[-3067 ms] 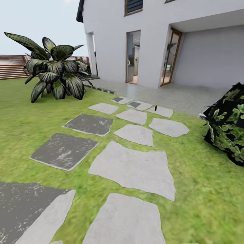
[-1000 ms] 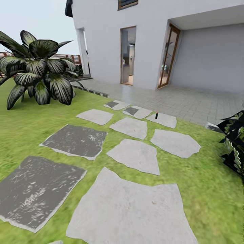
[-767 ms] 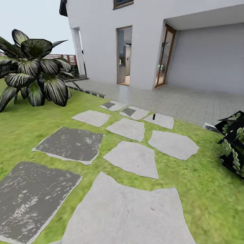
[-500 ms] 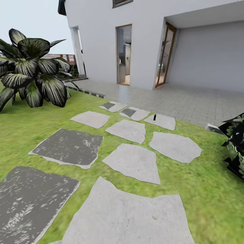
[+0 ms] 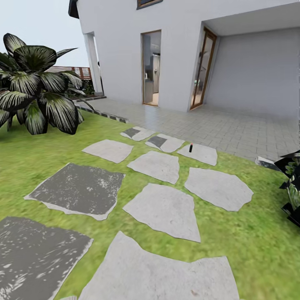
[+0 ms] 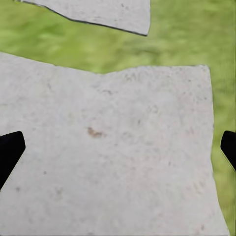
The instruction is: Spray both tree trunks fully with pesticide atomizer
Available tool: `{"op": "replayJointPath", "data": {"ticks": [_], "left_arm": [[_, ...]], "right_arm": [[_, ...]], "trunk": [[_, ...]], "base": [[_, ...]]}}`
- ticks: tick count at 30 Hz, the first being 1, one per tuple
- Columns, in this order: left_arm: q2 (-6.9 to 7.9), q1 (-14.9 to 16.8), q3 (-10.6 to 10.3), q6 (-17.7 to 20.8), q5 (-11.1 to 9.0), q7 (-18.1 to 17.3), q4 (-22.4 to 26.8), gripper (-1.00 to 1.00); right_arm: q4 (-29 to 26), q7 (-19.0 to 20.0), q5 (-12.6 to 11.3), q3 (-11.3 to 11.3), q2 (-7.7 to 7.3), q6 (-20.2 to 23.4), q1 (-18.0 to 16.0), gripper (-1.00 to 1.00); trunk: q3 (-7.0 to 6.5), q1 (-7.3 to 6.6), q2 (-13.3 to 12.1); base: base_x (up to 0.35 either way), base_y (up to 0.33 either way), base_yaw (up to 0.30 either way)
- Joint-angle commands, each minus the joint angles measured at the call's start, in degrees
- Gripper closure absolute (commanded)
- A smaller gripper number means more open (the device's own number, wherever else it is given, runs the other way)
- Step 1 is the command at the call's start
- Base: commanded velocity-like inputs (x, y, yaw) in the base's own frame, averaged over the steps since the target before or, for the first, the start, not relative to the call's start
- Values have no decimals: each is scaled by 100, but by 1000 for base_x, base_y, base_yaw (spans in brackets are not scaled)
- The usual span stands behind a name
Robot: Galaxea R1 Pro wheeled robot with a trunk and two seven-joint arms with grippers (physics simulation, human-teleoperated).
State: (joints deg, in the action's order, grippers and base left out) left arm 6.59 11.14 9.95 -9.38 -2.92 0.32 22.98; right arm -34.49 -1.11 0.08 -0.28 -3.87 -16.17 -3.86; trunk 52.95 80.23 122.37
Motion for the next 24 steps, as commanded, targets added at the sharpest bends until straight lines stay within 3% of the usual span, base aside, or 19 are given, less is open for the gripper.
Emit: {"op": "replayJointPath", "data": {"ticks": [1, 10, 24], "left_arm": [[0, 2, -2, -18, -29, 3, -4, -100], [0, 2, -2, -20, -31, 3, 0, -100], [0, 2, -2, -18, -30, 3, -4, -100]], "right_arm": [[4, -12, 1, 2, 0, -17, -3, -100], [4, -12, 1, 2, 0, -16, -5, -100], [4, -12, 1, 2, 0, -17, -4, -100]], "trunk": [[5, 2, 1], [5, 2, 1], [5, 2, 1]], "base": [[335, 0, -115], [335, 0, -160], [335, 0, -12]]}}
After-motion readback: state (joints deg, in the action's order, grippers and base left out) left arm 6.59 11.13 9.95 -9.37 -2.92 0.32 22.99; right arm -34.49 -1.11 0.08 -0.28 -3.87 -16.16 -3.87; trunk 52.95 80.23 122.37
